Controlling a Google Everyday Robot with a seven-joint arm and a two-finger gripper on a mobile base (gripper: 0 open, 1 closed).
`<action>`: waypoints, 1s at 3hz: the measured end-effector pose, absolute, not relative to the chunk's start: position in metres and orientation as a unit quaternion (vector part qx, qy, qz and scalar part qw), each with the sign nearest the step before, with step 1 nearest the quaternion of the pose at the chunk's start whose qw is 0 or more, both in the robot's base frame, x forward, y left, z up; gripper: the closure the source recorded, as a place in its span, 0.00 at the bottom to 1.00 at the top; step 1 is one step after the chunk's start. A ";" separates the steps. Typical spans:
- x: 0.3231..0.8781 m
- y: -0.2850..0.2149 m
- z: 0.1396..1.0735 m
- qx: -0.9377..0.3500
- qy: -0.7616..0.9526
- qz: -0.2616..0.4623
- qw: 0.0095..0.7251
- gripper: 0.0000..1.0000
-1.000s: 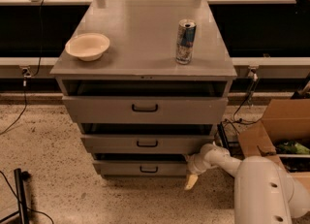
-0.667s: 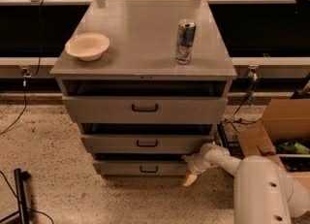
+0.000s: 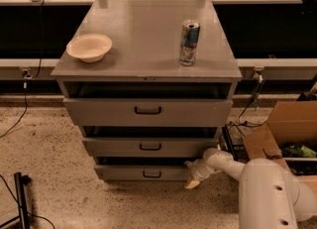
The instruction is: Open bottom drawer
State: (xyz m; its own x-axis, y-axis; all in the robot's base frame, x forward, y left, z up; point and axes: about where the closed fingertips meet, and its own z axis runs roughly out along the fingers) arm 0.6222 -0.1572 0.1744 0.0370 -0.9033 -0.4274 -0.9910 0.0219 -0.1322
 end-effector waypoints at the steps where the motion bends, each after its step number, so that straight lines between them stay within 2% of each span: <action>1: 0.606 -0.147 0.180 -0.703 0.675 0.120 0.191 0.36; 3: 0.547 -0.100 0.207 -0.723 0.634 0.172 0.212 0.36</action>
Offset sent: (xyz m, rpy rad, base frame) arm -0.0807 0.0474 0.0277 0.0591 0.0900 0.1363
